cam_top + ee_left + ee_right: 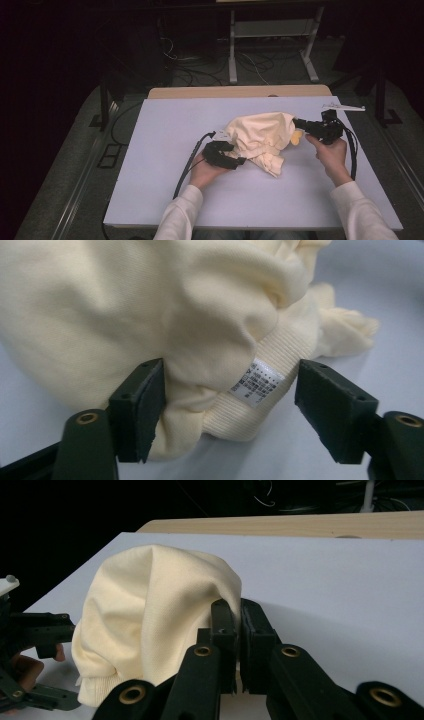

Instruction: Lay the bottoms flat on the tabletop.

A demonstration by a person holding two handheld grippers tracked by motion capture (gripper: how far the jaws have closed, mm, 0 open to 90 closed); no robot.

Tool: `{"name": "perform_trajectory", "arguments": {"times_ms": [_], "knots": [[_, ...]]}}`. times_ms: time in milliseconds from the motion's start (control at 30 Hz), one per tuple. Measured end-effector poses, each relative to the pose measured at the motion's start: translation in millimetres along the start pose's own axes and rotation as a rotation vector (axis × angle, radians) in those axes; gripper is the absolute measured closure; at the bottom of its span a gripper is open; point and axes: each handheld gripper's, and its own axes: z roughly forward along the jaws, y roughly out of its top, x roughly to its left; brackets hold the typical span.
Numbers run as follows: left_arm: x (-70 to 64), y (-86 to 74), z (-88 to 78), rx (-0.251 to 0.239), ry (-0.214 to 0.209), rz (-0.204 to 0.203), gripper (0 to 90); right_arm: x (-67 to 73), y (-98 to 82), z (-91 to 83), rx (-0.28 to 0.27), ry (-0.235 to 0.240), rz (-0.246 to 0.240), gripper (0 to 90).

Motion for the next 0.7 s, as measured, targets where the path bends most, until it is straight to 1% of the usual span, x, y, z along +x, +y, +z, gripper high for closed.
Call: {"name": "perform_trajectory", "arguments": {"times_ms": [67, 133, 167, 233, 267, 333, 400, 433, 500, 567, 600, 633, 700], "knots": [[-3.3, 3.0, 3.5, 0.013, 0.038, 0.029, 41.5, -1.2, -0.6, 0.4, 0.000, -0.001, 0.003, 85.2], [-5.1, 5.5, 5.3, 0.025, 0.055, 0.041, 50.4, -2.1, -0.9, 0.4, 0.004, -0.002, 0.010, 85.2], [-5.5, 6.4, 5.4, 0.028, 0.063, 0.043, 58.3, -2.4, -1.1, 0.2, 0.004, -0.003, 0.012, 85.2], [-4.3, 7.5, 4.2, 0.029, 0.068, 0.036, 68.2, -3.1, -1.3, 0.1, 0.003, -0.005, 0.011, 85.2], [-2.6, 7.6, 3.3, 0.028, 0.064, 0.024, 72.1, -3.3, -1.3, 0.0, 0.002, -0.005, 0.011, 85.2], [1.8, 7.2, 0.3, 0.023, 0.047, 0.003, 79.3, -3.2, -1.5, 0.2, 0.002, -0.004, 0.010, 85.1], [6.2, 7.1, -4.3, 0.007, 0.019, -0.023, 85.7, -3.0, -1.5, 0.6, 0.004, -0.005, 0.009, 85.2], [7.7, 6.8, -6.1, -0.003, 0.001, -0.040, 86.9, -3.0, -1.5, 0.6, 0.005, -0.006, 0.008, 85.2], [11.2, 6.3, -10.5, -0.007, -0.031, -0.058, 87.6, -3.3, -1.4, 0.3, 0.006, -0.006, 0.008, 85.2], [13.1, 6.2, -15.8, -0.011, -0.054, -0.066, 87.8, -3.7, -1.2, -0.1, 0.010, -0.002, 0.010, 85.2], [13.8, 6.4, -19.5, -0.017, -0.072, -0.071, 87.9, -3.4, -1.1, -0.2, 0.012, 0.000, 0.011, 85.2], [14.4, 6.9, -25.1, -0.025, -0.101, -0.083, 88.0, -2.8, -0.9, -0.6, 0.014, 0.000, 0.012, 85.2], [15.2, 8.1, -34.3, -0.037, -0.129, -0.086, 88.0, -1.9, -0.3, -0.8, 0.019, 0.007, 0.008, 85.2]]}}
